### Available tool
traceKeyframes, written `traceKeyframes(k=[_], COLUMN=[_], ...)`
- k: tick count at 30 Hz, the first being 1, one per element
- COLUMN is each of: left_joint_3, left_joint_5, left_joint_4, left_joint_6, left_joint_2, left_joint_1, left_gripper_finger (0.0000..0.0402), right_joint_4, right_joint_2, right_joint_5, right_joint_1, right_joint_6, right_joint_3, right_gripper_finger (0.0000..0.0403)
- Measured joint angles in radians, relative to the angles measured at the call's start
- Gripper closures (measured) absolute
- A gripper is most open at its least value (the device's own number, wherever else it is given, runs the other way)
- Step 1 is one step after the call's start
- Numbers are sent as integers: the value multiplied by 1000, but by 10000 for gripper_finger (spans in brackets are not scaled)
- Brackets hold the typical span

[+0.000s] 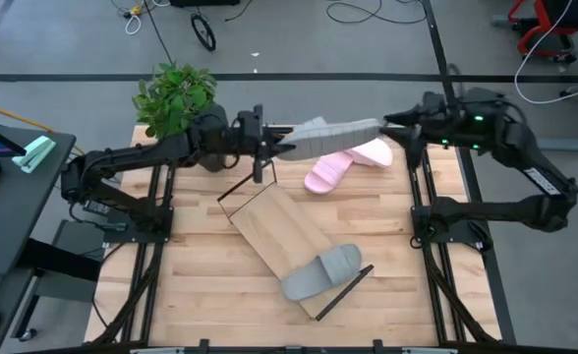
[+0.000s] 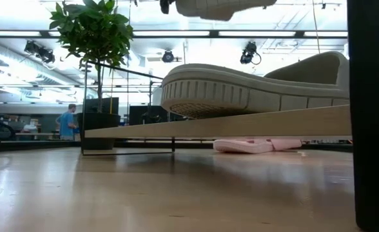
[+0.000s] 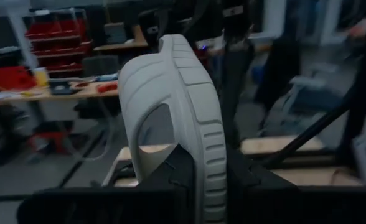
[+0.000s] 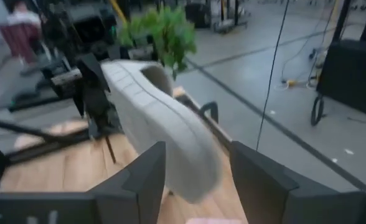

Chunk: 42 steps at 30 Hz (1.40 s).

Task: Pick and place slides into the shelf
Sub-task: Put the gray slide on the shelf

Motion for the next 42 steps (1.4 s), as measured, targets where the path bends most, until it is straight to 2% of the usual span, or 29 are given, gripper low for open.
traceKeyframes(k=[5,9,12,22,28,32,39,42], left_joint_3=[0,0,0,0,0,0,-1,-2], left_joint_5=[129,153,152,164,141,127,103,89], left_joint_4=[162,249,292,492,546,574,604,605], left_joint_6=[-115,-177,-207,-317,-347,-366,-369,-378], left_joint_2=[0,0,6,77,109,120,124,124], left_joint_1=[46,67,73,41,28,26,29,30], left_gripper_finger=[357,357,357,357,358,358,358,358], right_joint_4=[1,2,67,583,924,957,936,944], right_joint_2=[-68,-95,-108,-108,-85,-73,-88,-110], right_joint_5=[-1,-16,-34,-88,-185,-221,-357,-360], right_joint_1=[-16,-16,-11,13,12,12,13,13], right_joint_6=[90,167,191,239,341,374,408,401], right_joint_3=[0,0,-20,-243,-348,-362,-362,-362], right_gripper_finger=[214,203,198,197,197,197,197,197])
